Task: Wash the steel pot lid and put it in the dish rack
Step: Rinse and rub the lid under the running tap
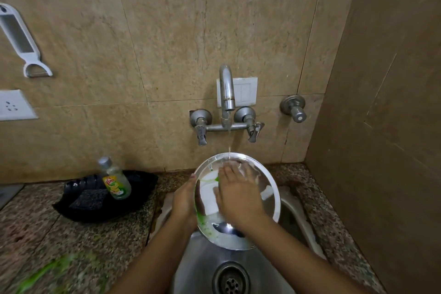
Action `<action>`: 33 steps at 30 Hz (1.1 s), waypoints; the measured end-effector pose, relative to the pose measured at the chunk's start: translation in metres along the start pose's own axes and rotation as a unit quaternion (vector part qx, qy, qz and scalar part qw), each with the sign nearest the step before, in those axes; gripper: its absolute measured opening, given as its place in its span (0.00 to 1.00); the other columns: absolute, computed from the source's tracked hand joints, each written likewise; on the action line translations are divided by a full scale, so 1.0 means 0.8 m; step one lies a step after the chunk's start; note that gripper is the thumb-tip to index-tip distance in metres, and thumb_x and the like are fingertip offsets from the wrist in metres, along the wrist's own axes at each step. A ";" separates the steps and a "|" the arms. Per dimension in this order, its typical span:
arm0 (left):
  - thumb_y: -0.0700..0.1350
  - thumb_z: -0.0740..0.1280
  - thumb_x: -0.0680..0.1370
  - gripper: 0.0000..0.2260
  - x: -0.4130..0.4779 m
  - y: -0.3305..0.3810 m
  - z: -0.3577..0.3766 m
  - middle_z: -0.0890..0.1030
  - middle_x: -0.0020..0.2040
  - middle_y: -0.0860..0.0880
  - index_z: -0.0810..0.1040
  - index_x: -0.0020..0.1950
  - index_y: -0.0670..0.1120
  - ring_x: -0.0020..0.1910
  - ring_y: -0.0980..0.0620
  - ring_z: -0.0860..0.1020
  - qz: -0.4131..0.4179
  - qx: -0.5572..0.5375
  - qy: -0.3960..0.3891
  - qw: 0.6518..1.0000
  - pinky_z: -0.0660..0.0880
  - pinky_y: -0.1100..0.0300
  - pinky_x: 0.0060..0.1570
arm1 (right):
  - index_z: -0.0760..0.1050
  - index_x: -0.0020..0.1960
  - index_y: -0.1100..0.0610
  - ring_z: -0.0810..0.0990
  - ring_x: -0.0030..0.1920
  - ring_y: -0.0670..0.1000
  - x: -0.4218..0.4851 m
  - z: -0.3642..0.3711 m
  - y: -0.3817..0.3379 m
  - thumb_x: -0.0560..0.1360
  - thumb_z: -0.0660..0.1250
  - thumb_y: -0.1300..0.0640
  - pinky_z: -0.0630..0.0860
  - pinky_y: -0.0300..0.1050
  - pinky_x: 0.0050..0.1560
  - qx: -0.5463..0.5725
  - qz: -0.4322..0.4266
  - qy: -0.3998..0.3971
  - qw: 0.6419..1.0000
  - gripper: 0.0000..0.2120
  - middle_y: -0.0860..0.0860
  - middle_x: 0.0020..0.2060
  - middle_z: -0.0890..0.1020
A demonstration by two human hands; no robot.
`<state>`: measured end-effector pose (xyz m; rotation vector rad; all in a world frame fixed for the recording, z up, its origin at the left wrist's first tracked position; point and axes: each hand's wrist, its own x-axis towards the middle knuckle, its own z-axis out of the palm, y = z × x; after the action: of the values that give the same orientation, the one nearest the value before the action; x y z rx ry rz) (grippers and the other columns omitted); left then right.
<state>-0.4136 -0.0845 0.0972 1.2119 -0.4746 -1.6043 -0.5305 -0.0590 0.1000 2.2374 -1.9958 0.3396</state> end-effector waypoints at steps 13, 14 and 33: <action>0.53 0.57 0.81 0.22 0.011 0.009 -0.003 0.80 0.46 0.35 0.77 0.56 0.35 0.42 0.41 0.79 -0.034 -0.015 0.008 0.999 0.75 0.54 0.39 | 0.58 0.76 0.52 0.55 0.77 0.48 -0.050 0.038 0.013 0.80 0.53 0.49 0.48 0.51 0.75 0.021 -0.278 -0.031 0.960 0.25 0.48 0.76 0.62; 0.54 0.57 0.81 0.22 0.010 0.010 -0.006 0.80 0.49 0.33 0.76 0.57 0.35 0.44 0.39 0.78 -0.038 -0.016 0.011 0.999 0.75 0.53 0.41 | 0.55 0.77 0.50 0.51 0.77 0.46 -0.055 0.040 0.034 0.81 0.52 0.49 0.47 0.50 0.75 0.024 -0.282 -0.031 0.959 0.25 0.46 0.77 0.59; 0.54 0.61 0.80 0.17 0.015 -0.010 -0.001 0.78 0.57 0.40 0.74 0.58 0.41 0.50 0.42 0.77 -0.013 -0.075 0.119 0.990 0.72 0.50 0.50 | 0.60 0.75 0.50 0.59 0.75 0.47 -0.058 0.070 0.016 0.79 0.52 0.51 0.56 0.49 0.75 0.081 -0.215 0.025 0.973 0.24 0.46 0.75 0.64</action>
<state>-0.4166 -0.0915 0.0854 1.2784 -0.1825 -1.4661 -0.5434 -0.0294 0.0332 2.6456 -1.4475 0.5136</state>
